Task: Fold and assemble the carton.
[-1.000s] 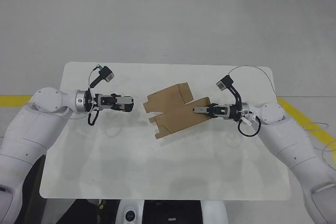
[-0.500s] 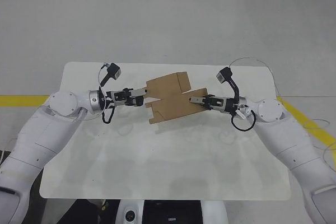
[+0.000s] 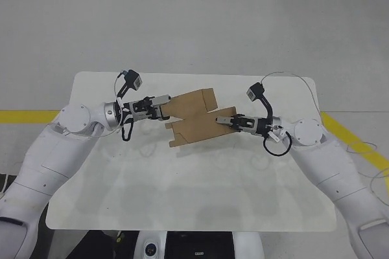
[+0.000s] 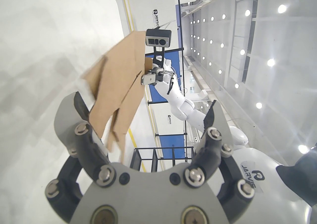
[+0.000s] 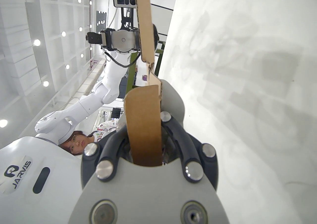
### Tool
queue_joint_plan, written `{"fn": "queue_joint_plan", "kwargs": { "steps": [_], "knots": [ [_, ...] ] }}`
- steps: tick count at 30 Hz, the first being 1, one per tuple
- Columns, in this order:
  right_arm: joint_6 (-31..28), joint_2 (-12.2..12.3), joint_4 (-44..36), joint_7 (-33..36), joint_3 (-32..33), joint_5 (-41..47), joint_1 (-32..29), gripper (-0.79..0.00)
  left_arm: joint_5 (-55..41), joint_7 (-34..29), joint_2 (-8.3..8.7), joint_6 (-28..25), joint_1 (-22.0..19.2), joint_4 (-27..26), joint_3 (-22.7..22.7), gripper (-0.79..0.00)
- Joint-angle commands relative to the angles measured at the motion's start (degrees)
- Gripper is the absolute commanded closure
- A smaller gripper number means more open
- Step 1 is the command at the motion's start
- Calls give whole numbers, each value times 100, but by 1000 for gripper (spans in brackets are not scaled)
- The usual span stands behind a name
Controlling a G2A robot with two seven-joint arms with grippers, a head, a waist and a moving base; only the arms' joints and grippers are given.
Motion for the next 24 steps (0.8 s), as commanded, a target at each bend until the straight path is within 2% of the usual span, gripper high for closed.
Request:
{"fn": "queue_joint_plan", "kwargs": {
  "steps": [1,14,24],
  "knots": [
    [21,-7,0,1,20,-59,-15,0,1,-45,1,-20,32,-27,-74,-785],
    [82,-103,-13,-3,61,-308,-31,0,-17,-328,26,89,191,-279,-556,-785],
    [51,-180,-9,101,112,-327,-2,0,141,-306,-67,170,354,-278,-486,-785]
  ]
}}
